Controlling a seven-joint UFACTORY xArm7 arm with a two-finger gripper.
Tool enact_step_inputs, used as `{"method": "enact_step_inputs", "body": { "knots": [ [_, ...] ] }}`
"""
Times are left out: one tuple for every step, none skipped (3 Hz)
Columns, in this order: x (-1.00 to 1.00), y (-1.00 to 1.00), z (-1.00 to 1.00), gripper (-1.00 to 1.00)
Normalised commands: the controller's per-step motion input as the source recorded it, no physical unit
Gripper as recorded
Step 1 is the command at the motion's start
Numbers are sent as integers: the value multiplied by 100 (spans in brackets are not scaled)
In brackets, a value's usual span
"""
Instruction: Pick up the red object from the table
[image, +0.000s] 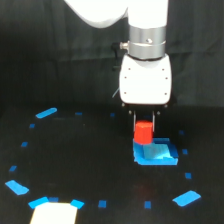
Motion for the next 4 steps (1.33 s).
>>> {"method": "enact_step_inputs", "body": {
  "knots": [
    [48,13,100,-59],
    [20,35,88,-89],
    [9,50,86,-100],
    [-7,16,100,-100]
  ]
}}
